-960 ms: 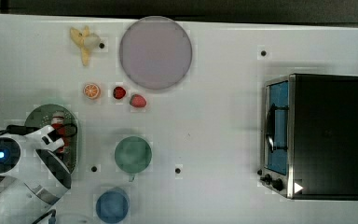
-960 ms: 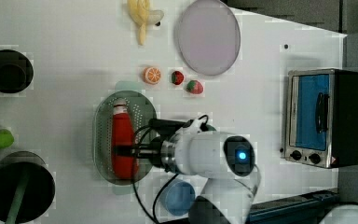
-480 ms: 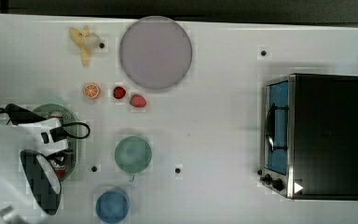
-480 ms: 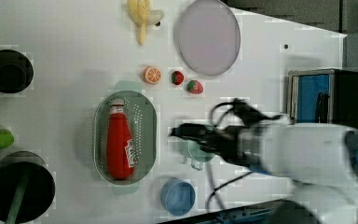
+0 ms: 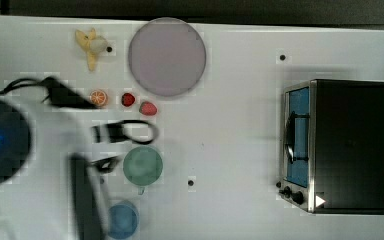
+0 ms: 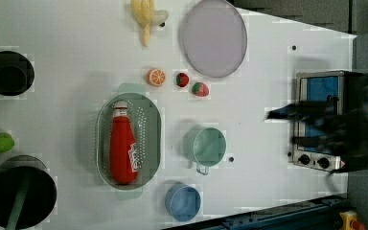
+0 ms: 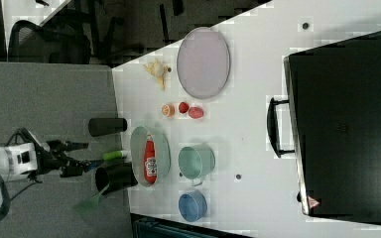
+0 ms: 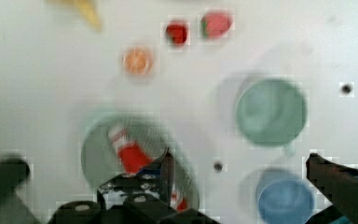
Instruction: Pick Ketchup from the table and place it in strainer.
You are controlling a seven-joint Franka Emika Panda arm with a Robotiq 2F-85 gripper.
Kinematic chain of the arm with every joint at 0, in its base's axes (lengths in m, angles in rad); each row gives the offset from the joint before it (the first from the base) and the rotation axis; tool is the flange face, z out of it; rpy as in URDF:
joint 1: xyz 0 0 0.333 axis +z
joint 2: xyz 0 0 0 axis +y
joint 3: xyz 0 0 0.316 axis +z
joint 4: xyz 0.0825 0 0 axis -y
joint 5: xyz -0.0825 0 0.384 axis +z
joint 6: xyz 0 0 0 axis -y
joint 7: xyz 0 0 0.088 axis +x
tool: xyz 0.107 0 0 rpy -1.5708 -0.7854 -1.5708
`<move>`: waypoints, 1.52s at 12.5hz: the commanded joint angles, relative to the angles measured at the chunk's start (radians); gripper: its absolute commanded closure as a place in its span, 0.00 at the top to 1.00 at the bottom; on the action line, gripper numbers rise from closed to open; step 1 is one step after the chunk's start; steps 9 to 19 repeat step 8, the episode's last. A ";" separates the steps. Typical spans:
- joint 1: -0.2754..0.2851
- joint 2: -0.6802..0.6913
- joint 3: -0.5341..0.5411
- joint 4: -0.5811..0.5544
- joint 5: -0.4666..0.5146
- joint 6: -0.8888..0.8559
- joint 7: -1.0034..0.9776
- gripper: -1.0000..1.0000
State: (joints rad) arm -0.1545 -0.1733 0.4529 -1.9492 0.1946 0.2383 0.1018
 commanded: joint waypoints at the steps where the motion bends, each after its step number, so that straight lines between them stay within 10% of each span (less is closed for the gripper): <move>1: -0.072 -0.017 -0.164 0.010 -0.010 -0.026 -0.084 1.00; 7: -0.073 -0.001 -0.257 0.059 -0.185 -0.067 -0.114 1.00; 19: -0.073 0.000 -0.256 0.067 -0.173 -0.077 -0.113 1.00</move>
